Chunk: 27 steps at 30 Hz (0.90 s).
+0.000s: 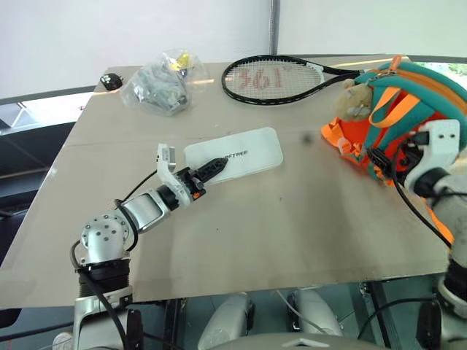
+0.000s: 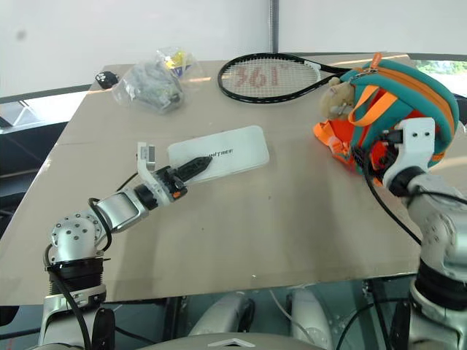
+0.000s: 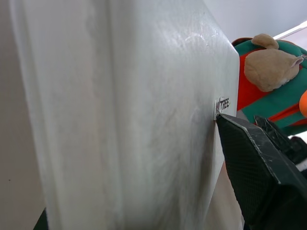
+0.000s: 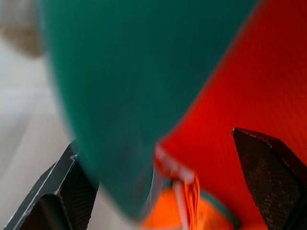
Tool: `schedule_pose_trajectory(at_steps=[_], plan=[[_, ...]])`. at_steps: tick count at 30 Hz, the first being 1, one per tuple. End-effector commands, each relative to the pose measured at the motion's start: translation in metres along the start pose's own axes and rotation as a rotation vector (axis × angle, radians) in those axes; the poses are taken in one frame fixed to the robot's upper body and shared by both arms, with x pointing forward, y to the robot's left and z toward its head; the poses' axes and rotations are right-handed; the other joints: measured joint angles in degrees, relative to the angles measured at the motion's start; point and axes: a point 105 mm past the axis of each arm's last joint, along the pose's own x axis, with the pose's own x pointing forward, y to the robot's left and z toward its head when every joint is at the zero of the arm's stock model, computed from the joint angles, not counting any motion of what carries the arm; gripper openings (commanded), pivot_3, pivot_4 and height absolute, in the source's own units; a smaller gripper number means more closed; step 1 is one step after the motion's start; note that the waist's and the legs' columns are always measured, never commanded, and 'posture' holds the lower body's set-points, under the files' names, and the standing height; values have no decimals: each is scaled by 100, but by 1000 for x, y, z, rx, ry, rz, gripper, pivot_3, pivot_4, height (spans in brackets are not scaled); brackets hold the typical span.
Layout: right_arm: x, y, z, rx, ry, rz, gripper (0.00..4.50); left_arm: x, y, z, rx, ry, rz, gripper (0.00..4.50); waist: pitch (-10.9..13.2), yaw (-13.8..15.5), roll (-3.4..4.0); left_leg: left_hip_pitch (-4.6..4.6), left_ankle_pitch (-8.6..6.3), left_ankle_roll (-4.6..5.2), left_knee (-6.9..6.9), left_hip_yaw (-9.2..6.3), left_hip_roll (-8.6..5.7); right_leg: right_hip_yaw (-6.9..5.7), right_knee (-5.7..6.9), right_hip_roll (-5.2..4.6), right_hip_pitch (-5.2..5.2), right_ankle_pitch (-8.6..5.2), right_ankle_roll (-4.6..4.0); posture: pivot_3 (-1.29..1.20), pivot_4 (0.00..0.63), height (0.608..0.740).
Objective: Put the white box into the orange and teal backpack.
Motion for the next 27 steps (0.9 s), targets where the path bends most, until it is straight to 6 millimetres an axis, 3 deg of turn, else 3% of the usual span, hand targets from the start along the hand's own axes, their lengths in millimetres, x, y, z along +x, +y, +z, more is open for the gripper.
schedule_pose_trajectory(at_steps=[1,3,7,9,15,19,24,27], plan=[[15,-1,22,-67,-112,-22,3594,-8,-16,11,61,-65,-46,2557,0,-1,0,0,0,0,-1,1,0,1,0,0,0,0,0,0,150,739],[21,4,30,-89,-161,16,2874,-12,-18,13,71,-90,-38,2557,0,1,1,-1,0,0,0,1,0,1,-1,0,-1,0,0,0,150,739],[29,15,47,-122,-256,103,807,-18,-19,19,91,-157,-20,2557,1,10,1,-1,0,0,3,0,0,-2,1,0,0,0,0,0,150,739],[29,29,56,-137,-309,199,23,-19,-20,25,110,-214,-13,2557,1,10,1,-2,0,0,5,0,0,-2,1,0,1,0,0,0,150,739],[23,87,75,-161,-425,604,23,-16,-20,50,204,-343,27,2557,2,-16,1,-3,0,0,5,1,2,-1,0,3,0,0,0,0,150,739],[-13,138,87,-115,-473,994,23,-25,-28,81,262,-450,7,2557,3,-21,1,-5,0,0,4,-2,3,-4,-2,3,-1,0,0,0,150,739],[-46,148,99,-8,-478,1189,23,-37,-45,107,341,-543,-20,2557,3,-30,0,-44,0,0,11,-11,3,-12,-8,2,-30,0,0,0,150,739],[-60,149,87,-66,-398,1262,23,-46,-57,115,393,-549,-63,2557,3,1,-1,-50,0,0,14,-12,2,-17,-13,-1,-30,0,0,0,150,739]])
